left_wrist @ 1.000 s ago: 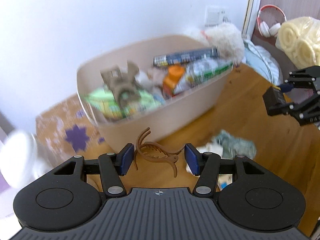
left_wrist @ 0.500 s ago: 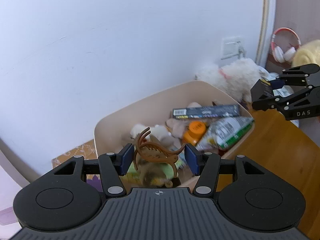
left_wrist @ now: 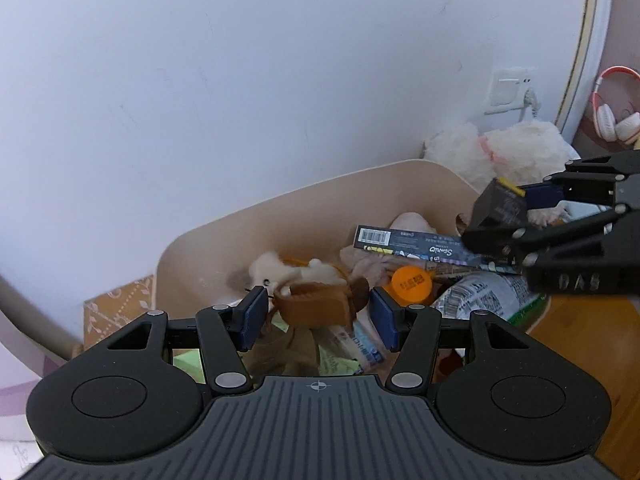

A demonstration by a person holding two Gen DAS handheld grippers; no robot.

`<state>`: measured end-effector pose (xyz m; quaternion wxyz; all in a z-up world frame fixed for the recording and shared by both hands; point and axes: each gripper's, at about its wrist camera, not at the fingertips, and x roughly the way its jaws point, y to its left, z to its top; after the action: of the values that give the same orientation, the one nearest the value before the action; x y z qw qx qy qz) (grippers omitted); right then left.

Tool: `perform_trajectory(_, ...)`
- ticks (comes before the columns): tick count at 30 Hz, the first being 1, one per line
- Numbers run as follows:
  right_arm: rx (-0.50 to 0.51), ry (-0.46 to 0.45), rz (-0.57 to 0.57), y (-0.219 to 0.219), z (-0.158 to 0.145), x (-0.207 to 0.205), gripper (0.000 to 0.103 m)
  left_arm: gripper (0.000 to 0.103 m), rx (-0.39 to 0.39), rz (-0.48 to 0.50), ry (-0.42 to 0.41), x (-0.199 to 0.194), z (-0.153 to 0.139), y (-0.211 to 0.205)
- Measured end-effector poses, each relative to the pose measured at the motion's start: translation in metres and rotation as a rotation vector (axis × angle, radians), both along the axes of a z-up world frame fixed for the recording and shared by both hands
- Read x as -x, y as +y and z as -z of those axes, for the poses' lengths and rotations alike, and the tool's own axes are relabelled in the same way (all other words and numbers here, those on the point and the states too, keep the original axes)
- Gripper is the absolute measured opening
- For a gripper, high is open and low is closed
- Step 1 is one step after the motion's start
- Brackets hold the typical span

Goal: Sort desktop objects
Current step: 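Open left tool to drop the hair claw while right tool releases the black box into the basket, then move left tool to the grey rolled sock while right tool approaches the green plaid scrunchie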

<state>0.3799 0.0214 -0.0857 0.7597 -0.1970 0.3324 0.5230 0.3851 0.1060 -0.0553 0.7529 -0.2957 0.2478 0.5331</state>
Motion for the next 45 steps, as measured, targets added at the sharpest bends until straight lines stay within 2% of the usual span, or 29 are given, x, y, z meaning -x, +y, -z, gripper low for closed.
perform_trajectory(8, 0.099, -0.026, -0.059, 0.02, 0.011, 0.014, 0.047, 0.058, 0.01, 0.01, 0.019, -0.008, 0.005, 0.004)
perform_trajectory(9, 0.108, -0.032, -0.058, 0.021, 0.011, 0.014, 0.055, 0.06, 0.011, 0.012, 0.023, -0.007, 0.005, 0.004)
perform_trajectory(11, 0.12, -0.049, -0.062, 0.021, 0.012, 0.016, 0.06, 0.067, 0.014, 0.018, 0.034, -0.009, 0.006, 0.004)
perform_trajectory(13, 0.114, -0.053, -0.068, 0.019, 0.011, 0.016, 0.069, 0.077, 0.002, 0.013, 0.051, -0.007, 0.004, 0.001)
perform_trajectory(14, 0.108, -0.051, -0.072, 0.017, 0.01, 0.017, 0.072, 0.08, 0.001, 0.004, 0.061, -0.005, 0.004, -0.001)
perform_trajectory(19, 0.085, -0.079, -0.073, 0.007, 0.003, 0.024, 0.085, 0.081, -0.006, -0.023, 0.104, 0.002, 0.004, -0.01)
perform_trajectory(22, 0.068, -0.088, -0.075, -0.003, -0.002, 0.028, 0.089, 0.081, -0.007, -0.036, 0.114, 0.005, 0.002, -0.016)
perform_trajectory(31, 0.021, -0.091, -0.066, -0.042, -0.012, 0.036, 0.094, 0.082, -0.029, -0.062, 0.095, 0.005, -0.011, -0.052)
perform_trajectory(38, 0.023, -0.077, -0.091, -0.09, -0.009, 0.049, 0.097, 0.082, -0.011, -0.022, 0.056, -0.009, -0.01, -0.098)
perform_trajectory(45, 0.071, -0.059, -0.141, -0.128, 0.009, 0.063, 0.103, 0.082, 0.064, -0.015, -0.04, -0.028, 0.005, -0.143)
